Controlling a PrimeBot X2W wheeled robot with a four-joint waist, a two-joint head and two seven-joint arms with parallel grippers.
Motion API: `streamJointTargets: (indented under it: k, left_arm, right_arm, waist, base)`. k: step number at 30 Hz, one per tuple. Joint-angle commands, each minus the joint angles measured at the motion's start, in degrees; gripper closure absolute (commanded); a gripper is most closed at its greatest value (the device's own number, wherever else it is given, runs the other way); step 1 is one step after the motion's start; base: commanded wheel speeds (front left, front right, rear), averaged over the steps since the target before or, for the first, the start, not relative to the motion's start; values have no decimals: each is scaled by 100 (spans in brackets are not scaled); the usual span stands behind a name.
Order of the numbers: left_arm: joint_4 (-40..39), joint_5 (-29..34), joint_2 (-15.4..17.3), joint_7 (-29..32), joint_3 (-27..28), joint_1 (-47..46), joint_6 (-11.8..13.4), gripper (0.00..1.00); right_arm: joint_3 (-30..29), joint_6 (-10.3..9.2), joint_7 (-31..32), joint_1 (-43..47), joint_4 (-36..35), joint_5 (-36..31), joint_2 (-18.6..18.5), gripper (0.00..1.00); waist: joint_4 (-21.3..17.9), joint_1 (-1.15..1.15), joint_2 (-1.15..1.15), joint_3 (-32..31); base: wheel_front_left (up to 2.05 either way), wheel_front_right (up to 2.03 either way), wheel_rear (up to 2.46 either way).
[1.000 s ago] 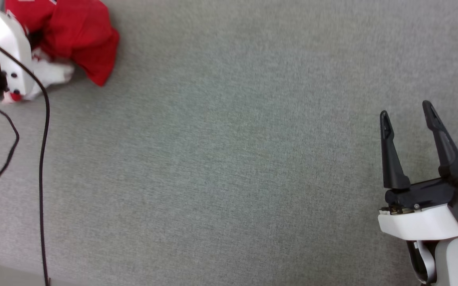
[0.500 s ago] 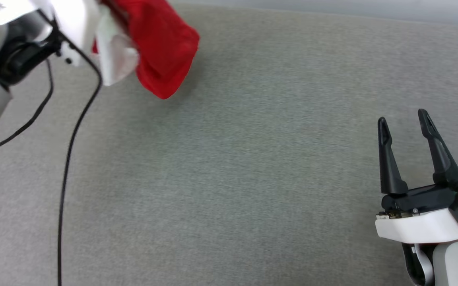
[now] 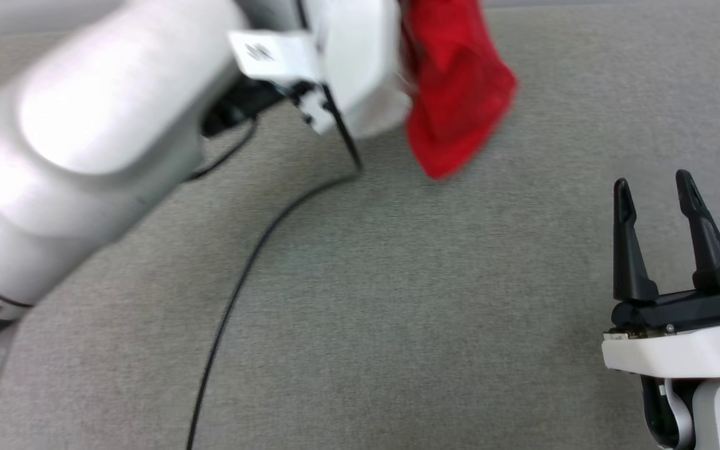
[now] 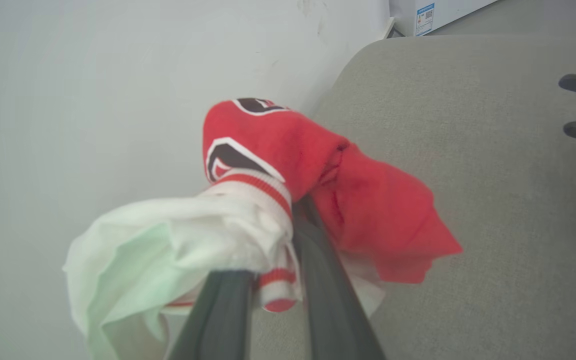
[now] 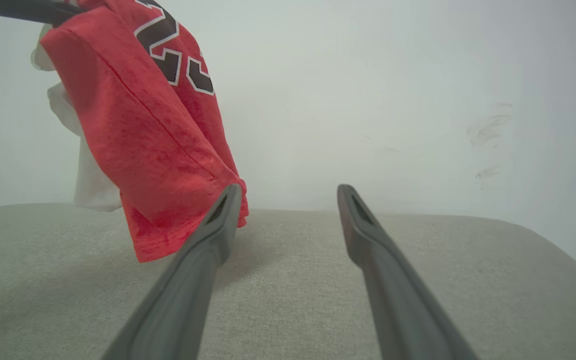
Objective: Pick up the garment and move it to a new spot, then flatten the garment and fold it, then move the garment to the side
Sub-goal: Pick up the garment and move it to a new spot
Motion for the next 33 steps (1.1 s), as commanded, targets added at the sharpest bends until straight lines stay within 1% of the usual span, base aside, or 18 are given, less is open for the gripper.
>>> streamJointTargets:
  k: [1, 6, 8, 9, 10, 14, 19, 24, 26, 27, 28, 29, 30, 33]
  left_arm:
    - [-24, -16, -104, -71, -172, -18, 0, 100]
    - [-56, -61, -394, -26, -495, 442, -1, 100]
    - [-44, -59, -420, 2, -508, 564, -1, 100]
    - [-31, -16, -439, 58, -514, 699, -1, 100]
    - [-53, 118, -478, 288, -525, 1137, -1, 100]
    - [-4, 311, -326, 527, -518, 1841, -1, 100]
    - [237, 277, -37, 485, -524, 2576, -1, 100]
    - [579, 112, 114, 281, -541, 3101, -1, 100]
    - [728, 20, 73, -45, -531, 3142, 0, 98]
    - [819, -20, 28, -275, -485, 3145, 3, 28]
    - [901, -65, -13, -507, -411, 3154, 6, 0]
    - [978, -40, -45, -736, -363, 3150, 6, 0]
    - [1061, 21, -86, -1021, -279, 3136, 58, 0]
    - [1235, 141, -229, -1842, -44, 3229, 327, 0]
  right_arm:
    - [-20, -4, -13, -40, -11, 43, 19, 0]
    - [-39, -4, -12, -55, -36, 63, 20, 0]
    - [-45, -4, -13, -63, -40, 66, 20, 0]
    - [-53, -4, -13, -69, -43, 69, 20, 0]
    - [-48, -4, -12, -83, -44, 67, 20, 0]
    - [-64, -4, -13, -80, -23, 35, 19, 0]
    - [-58, -4, -13, -14, 22, -2, 18, 0]
    - [-39, -4, -12, 23, 70, 9, 18, 0]
    - [-49, -4, -13, 82, 93, 3, 18, 0]
    - [-55, -4, -12, 122, 113, -8, 19, 0]
    - [-50, -4, -12, 151, 133, -15, 19, 0]
    - [-49, -4, -12, 170, 151, -18, 19, 0]
    - [-56, -4, -13, 186, 166, -20, 19, 0]
    - [-84, -4, -13, 294, 231, -40, 19, 0]
  waist:
    - [-171, 0, 0, 59]
    - [-255, 0, 0, 129]
    - [-255, 0, 0, 141]
    - [-251, 0, 0, 152]
    - [-234, 0, 0, 171]
    - [-162, 0, 0, 165]
    - [-73, 0, 0, 116]
    - [-35, 0, 0, 49]
    - [-4, 0, 0, -11]
    - [14, 0, 0, -60]
    - [26, 0, 0, -111]
    - [42, 0, 0, -167]
    - [63, 0, 0, -224]
    - [131, 0, 0, -423]
  base:
    - [0, 0, 0]
    - [0, 0, 0]
    - [0, 0, 0]
    - [0, 0, 0]
    - [0, 0, 0]
    - [0, 0, 0]
    - [0, 0, 0]
    - [0, 0, 0]
    - [0, 0, 0]
    - [0, 0, 0]
    - [0, 0, 0]
    - [0, 0, 0]
    - [0, 0, 0]
    - [0, 0, 0]
